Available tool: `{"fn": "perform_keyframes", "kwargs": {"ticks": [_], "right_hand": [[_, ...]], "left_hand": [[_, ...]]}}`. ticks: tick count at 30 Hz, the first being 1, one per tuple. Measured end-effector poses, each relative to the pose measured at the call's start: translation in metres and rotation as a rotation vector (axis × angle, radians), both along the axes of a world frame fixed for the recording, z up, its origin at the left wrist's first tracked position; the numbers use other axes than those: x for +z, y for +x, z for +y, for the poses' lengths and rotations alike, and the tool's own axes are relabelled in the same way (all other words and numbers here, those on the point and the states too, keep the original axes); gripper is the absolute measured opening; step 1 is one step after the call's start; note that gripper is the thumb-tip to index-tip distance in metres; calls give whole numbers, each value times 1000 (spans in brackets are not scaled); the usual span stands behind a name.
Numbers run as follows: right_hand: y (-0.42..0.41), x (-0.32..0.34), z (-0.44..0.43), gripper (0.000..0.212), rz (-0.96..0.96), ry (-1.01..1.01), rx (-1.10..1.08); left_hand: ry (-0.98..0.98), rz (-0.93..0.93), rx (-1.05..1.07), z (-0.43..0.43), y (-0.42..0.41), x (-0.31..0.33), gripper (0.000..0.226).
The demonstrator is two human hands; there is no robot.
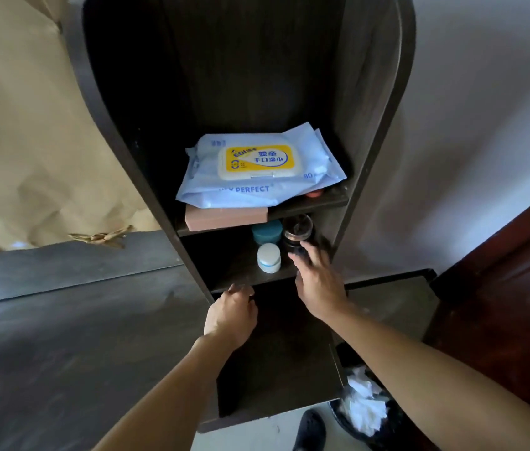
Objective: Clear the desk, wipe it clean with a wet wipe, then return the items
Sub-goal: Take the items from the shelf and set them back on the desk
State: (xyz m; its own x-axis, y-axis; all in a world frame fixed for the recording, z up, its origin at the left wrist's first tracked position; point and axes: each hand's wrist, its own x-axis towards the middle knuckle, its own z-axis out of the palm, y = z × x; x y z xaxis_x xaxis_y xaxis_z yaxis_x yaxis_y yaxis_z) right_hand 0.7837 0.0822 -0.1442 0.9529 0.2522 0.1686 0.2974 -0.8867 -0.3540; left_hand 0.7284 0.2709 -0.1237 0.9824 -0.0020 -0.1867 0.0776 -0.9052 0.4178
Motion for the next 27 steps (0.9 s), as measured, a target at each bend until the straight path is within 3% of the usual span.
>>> {"fn": "perform_keyframes", "kwargs": {"ticks": [6,13,20,27], "right_hand": [[34,-20,1,55,141,-148,38],[38,-26,-3,51,94,-167,97],[24,-31,-26,38,28,-118,204],[3,-32,-36,32,153,-122,157]], "left_hand": [[18,-65,40,-9,43,-5,54],[85,0,-49,-32,80,-26,77],[-75,-81,39,-43,95,-39,70],[-138,-182,26,-27,64,-34,63]]}}
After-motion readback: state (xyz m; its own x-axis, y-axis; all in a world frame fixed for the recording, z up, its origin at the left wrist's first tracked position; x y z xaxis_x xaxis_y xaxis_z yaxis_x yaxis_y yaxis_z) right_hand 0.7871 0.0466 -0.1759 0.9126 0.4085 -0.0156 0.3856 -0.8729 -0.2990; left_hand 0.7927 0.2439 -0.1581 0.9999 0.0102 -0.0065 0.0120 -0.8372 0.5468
